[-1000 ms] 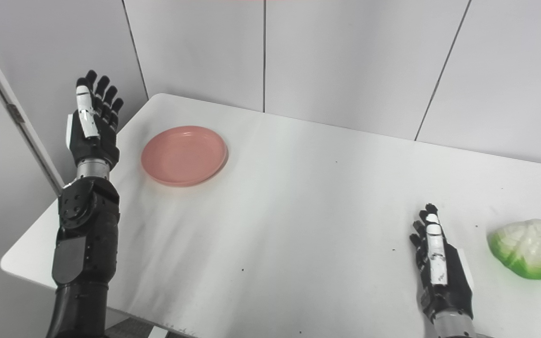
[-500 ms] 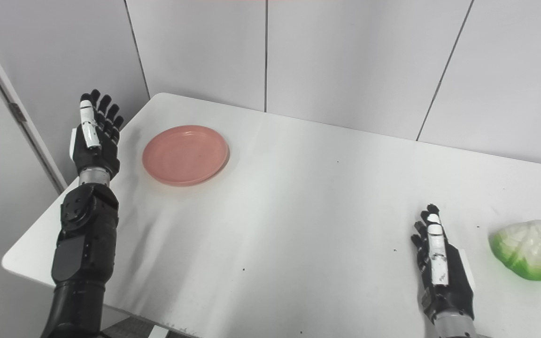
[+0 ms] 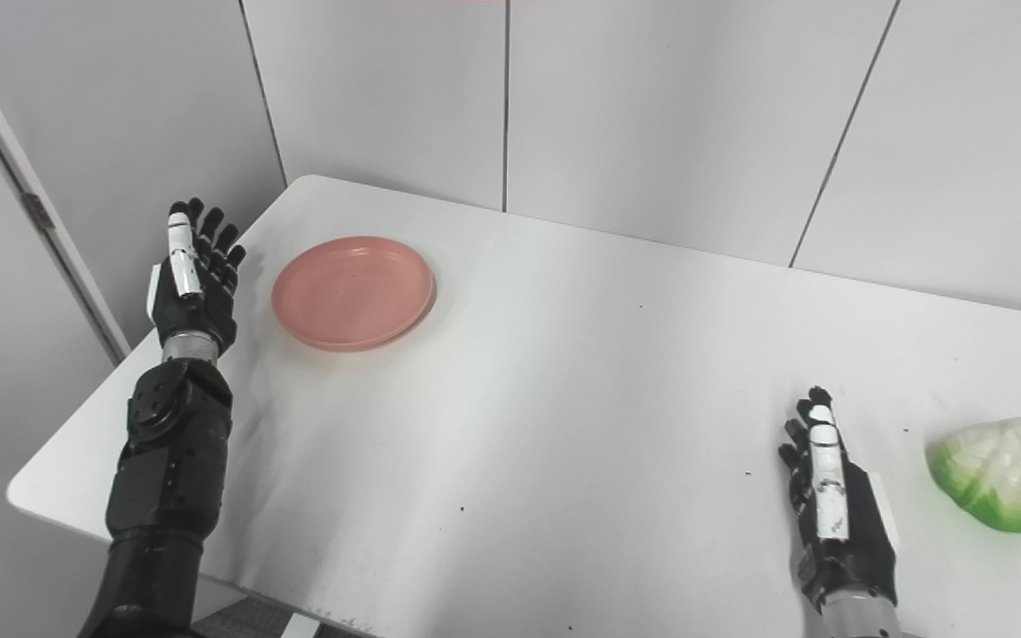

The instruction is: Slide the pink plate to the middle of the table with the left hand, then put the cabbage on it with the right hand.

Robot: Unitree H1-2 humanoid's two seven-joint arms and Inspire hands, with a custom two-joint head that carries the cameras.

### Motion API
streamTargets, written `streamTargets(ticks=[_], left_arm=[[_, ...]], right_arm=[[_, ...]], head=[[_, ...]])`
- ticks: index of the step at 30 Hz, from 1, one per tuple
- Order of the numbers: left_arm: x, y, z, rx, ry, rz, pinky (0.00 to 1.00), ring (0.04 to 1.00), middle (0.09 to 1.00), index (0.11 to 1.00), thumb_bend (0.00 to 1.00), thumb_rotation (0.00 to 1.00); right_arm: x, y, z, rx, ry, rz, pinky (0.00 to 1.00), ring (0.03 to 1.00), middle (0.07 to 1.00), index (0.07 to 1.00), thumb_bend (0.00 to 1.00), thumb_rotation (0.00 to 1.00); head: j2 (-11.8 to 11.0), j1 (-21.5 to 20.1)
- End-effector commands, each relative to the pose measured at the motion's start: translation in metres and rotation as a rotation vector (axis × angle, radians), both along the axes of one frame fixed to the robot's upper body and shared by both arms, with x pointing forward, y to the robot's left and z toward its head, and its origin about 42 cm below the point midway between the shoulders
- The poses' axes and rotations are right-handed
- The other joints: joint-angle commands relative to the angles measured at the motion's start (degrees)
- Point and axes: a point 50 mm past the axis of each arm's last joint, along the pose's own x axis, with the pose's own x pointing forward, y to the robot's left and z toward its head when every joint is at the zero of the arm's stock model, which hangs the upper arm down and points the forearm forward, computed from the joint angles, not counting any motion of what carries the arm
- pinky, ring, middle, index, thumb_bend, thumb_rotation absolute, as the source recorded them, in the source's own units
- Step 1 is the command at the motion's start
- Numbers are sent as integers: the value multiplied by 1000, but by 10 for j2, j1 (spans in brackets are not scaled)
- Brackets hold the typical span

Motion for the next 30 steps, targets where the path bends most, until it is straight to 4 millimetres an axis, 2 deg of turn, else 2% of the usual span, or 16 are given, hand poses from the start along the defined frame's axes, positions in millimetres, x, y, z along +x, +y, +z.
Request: streamTargets(ticks=[1, 24, 30], left_arm=[[13, 6, 29, 47, -98, -22, 982, 963, 970, 965, 375, 1000], [26, 1, 8, 11, -25, -49, 996, 977, 978, 972, 372, 1000], [33, 3, -5, -7, 14, -66, 995, 970, 967, 961, 381, 1000]], right_arm=[[3, 3, 14, 6, -53, 6, 1000, 1000, 1000, 1000, 182, 1000], [5, 5, 13, 21, -53, 9, 1000, 1000, 1000, 1000, 185, 1000], [6, 5, 12, 18, -49, 7, 1000, 1000, 1000, 1000, 187, 1000]], head=[[-1, 2], [-9, 4], [-13, 5]])
